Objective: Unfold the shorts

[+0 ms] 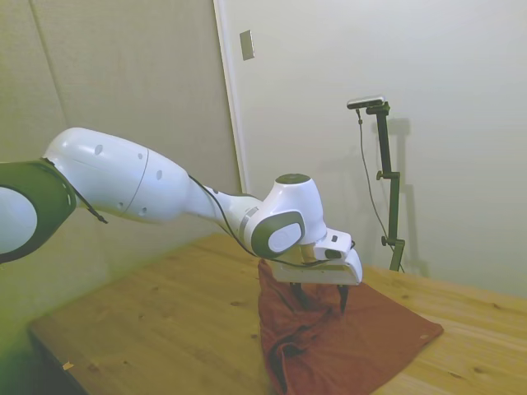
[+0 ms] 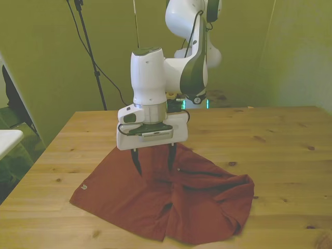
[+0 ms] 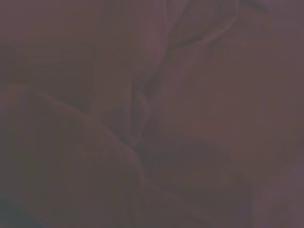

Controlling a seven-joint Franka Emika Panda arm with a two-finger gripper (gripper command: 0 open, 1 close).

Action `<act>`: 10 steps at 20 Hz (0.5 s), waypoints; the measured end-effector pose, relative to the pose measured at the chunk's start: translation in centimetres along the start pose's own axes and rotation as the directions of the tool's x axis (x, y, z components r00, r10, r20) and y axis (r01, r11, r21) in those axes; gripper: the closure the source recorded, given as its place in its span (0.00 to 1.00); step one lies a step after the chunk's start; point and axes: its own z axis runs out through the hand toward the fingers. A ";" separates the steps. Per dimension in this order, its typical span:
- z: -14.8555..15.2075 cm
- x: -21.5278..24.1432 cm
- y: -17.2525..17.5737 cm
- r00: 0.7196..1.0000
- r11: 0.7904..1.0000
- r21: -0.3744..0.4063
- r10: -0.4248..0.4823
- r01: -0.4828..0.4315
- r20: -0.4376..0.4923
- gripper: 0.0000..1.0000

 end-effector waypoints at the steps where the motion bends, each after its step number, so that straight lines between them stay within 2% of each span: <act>1: 0.4 0.1 -0.1 1.000 1.000 0.000 -0.001 0.001 0.003 1.00; 10: 1.3 0.0 -0.3 1.000 1.000 0.015 0.003 -0.003 0.020 1.00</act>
